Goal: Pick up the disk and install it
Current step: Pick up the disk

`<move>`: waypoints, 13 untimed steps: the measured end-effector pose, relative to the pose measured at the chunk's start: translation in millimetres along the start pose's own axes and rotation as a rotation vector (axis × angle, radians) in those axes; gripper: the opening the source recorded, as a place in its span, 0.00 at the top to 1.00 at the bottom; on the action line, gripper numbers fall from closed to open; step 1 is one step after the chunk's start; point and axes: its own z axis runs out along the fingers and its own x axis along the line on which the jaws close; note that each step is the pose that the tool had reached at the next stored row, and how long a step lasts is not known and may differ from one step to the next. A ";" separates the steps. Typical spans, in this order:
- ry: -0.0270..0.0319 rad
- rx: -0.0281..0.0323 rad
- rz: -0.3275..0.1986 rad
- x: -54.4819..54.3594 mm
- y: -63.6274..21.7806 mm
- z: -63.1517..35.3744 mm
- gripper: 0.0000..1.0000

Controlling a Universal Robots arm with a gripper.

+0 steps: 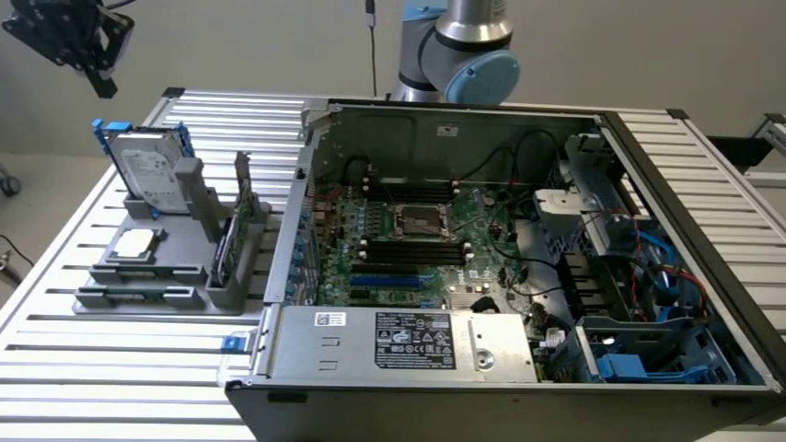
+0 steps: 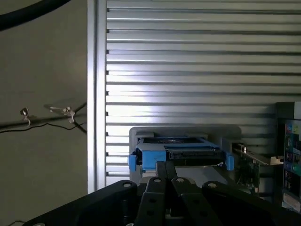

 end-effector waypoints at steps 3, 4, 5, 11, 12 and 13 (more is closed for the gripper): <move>0.0024 -0.0005 -0.046 0.0 0.0 0.9 0.89; 0.0032 -0.0007 -0.061 0.0 -0.1 1.1 0.89; 0.0042 -0.0009 -0.078 0.0 -0.1 1.4 0.89; 0.0094 -0.0015 -0.182 0.0 -0.2 3.2 0.89; 0.0103 -0.0017 -0.201 0.0 -0.2 3.6 0.89; 0.0111 -0.0017 -0.219 0.0 -0.2 4.0 0.89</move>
